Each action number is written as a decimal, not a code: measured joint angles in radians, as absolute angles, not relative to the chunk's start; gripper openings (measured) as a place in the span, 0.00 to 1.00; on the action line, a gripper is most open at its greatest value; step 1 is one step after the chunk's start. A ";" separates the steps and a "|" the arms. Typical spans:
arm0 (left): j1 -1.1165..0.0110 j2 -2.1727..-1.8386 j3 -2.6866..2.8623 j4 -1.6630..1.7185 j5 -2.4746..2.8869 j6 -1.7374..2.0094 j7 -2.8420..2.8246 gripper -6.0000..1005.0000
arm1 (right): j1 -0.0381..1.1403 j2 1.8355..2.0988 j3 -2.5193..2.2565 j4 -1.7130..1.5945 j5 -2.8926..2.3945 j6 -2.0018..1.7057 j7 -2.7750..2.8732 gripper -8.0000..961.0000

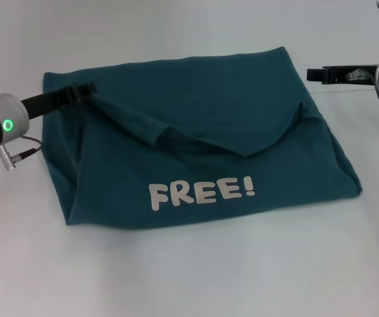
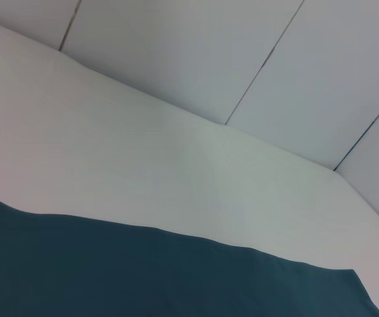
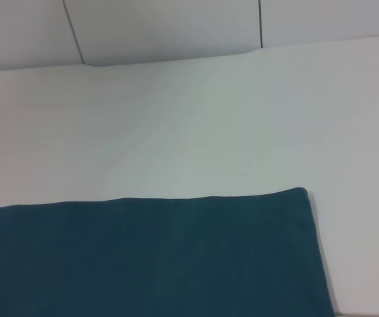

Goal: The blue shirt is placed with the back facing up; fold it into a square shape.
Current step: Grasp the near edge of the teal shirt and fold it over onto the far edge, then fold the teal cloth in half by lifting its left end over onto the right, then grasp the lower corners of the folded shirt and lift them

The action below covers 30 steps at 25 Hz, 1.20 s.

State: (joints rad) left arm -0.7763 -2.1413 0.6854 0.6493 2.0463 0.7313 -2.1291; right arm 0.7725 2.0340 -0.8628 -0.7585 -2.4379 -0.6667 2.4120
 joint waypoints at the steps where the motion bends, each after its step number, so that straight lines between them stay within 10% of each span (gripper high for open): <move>1: -0.780 -2.140 0.689 0.646 2.049 0.727 -2.137 0.23 | 0.773 2.034 -0.864 -0.758 -2.438 -0.667 2.412 0.49; 17: -0.806 -2.089 0.707 0.628 2.156 0.831 -2.260 0.91 | 0.756 2.036 -0.863 -0.752 -2.437 -0.667 2.404 0.91; 30: -0.823 -2.074 0.707 0.668 2.225 0.921 -2.293 0.91 | 0.750 2.042 -0.864 -0.752 -2.442 -0.669 2.400 0.96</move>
State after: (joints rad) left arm -0.8235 -2.0738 0.7071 0.6679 2.2254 0.9213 -2.2933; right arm 0.7501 2.0417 -0.8637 -0.7525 -2.4422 -0.6694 2.3998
